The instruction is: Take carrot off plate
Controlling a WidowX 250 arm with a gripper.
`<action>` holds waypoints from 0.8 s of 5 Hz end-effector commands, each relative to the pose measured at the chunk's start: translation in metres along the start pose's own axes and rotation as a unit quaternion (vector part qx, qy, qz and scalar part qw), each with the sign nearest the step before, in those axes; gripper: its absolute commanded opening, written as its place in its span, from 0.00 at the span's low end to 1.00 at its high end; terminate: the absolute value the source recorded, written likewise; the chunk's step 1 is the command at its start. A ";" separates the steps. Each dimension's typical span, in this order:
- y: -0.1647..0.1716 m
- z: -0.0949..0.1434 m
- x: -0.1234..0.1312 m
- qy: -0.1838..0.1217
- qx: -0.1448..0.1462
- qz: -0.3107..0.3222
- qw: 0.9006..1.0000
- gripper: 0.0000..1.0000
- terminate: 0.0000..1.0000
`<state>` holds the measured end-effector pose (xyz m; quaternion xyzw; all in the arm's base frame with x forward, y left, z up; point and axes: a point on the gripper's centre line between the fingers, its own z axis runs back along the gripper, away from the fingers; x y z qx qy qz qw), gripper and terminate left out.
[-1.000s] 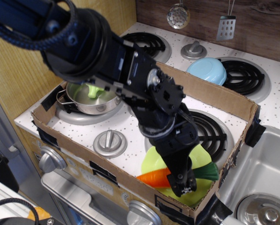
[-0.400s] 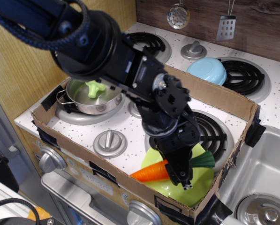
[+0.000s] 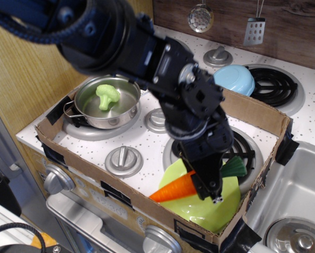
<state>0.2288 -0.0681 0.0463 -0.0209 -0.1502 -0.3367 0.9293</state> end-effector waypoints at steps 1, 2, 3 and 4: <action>0.043 0.020 0.020 -0.001 0.012 -0.043 0.999 0.00 0.00; 0.061 0.022 0.024 0.010 0.007 -0.066 0.998 0.00 0.00; 0.079 0.013 0.022 0.019 0.019 -0.086 0.996 0.00 0.00; 0.090 0.003 0.015 0.014 0.037 -0.079 0.996 0.00 0.00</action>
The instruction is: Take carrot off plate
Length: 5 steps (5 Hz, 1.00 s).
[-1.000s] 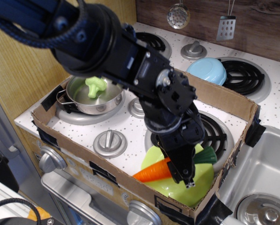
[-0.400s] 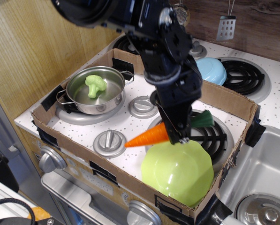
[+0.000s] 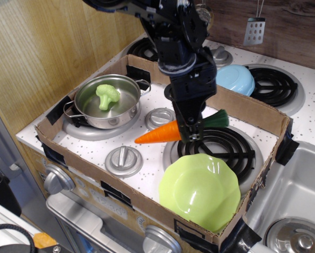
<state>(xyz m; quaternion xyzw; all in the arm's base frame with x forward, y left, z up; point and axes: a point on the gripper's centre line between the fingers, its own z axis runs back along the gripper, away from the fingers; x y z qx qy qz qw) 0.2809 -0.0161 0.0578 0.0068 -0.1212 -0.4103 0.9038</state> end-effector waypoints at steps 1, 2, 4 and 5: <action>0.027 -0.008 -0.005 -0.018 0.036 -0.001 0.999 0.00 0.00; 0.036 -0.014 -0.011 -0.017 0.022 -0.012 1.000 0.00 0.00; 0.034 -0.022 -0.033 -0.023 0.012 0.012 1.000 0.00 0.00; 0.029 -0.016 -0.034 -0.004 0.008 0.018 1.000 1.00 0.00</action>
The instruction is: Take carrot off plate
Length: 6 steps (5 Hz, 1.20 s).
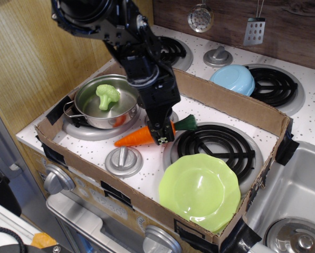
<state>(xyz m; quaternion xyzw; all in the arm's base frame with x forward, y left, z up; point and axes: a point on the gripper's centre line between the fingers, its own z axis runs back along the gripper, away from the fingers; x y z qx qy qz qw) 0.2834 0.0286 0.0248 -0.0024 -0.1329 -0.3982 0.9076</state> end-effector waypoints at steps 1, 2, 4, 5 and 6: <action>0.000 0.017 0.011 0.021 0.022 0.003 1.000 1.00 0.00; 0.002 0.029 0.026 0.031 0.024 -0.008 0.999 1.00 0.00; -0.012 0.064 0.055 0.067 0.065 0.015 0.995 1.00 0.00; -0.014 0.072 0.059 0.055 0.057 -0.003 0.997 1.00 0.00; -0.014 0.072 0.059 0.055 0.057 -0.003 0.997 1.00 1.00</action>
